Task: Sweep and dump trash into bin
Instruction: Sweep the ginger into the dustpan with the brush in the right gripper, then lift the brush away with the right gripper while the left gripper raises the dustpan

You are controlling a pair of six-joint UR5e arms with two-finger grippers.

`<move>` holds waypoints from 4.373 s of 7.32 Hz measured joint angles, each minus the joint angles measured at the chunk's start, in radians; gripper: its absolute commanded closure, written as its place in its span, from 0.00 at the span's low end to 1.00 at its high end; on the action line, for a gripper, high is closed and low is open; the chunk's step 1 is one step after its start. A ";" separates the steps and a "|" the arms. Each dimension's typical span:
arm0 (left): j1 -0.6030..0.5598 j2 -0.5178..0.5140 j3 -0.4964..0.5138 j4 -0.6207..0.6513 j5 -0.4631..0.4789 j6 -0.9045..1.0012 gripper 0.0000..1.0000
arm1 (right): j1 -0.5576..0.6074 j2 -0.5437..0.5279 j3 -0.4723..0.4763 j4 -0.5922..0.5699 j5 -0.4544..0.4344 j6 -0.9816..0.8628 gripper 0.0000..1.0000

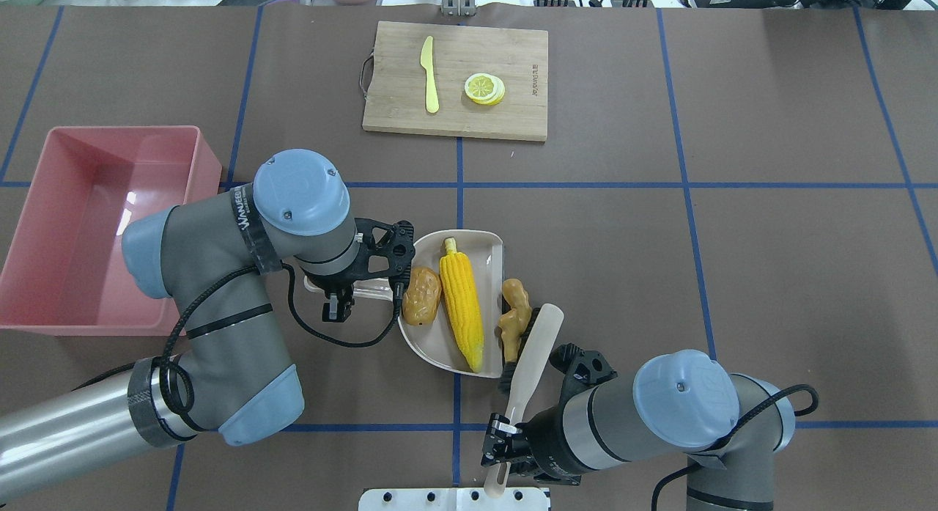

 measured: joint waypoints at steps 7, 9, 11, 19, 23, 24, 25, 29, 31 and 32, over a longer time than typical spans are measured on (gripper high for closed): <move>-0.001 0.003 -0.002 0.000 0.000 0.011 1.00 | 0.009 0.052 -0.041 0.000 0.005 -0.140 1.00; 0.000 0.003 -0.001 0.001 0.000 0.012 1.00 | 0.023 0.055 -0.041 -0.003 0.027 -0.152 1.00; 0.000 0.004 -0.001 0.000 0.000 0.018 1.00 | 0.058 0.055 -0.038 -0.017 0.080 -0.155 1.00; 0.007 0.048 0.009 -0.110 -0.003 0.009 1.00 | 0.105 0.056 -0.007 -0.111 0.128 -0.186 1.00; 0.008 0.070 0.010 -0.190 -0.004 -0.007 1.00 | 0.208 0.051 0.072 -0.322 0.196 -0.339 1.00; 0.009 0.075 0.009 -0.210 -0.004 -0.017 1.00 | 0.285 0.043 0.078 -0.379 0.257 -0.431 1.00; 0.009 0.081 0.006 -0.230 -0.004 -0.026 1.00 | 0.352 0.037 0.079 -0.441 0.302 -0.529 1.00; 0.008 0.090 -0.005 -0.282 -0.003 -0.058 1.00 | 0.491 -0.087 0.076 -0.620 0.337 -0.917 1.00; 0.008 0.091 -0.010 -0.307 -0.003 -0.083 1.00 | 0.548 -0.218 0.082 -0.626 0.345 -1.072 1.00; 0.008 0.093 -0.016 -0.317 -0.003 -0.096 1.00 | 0.570 -0.261 0.085 -0.625 0.347 -1.115 1.00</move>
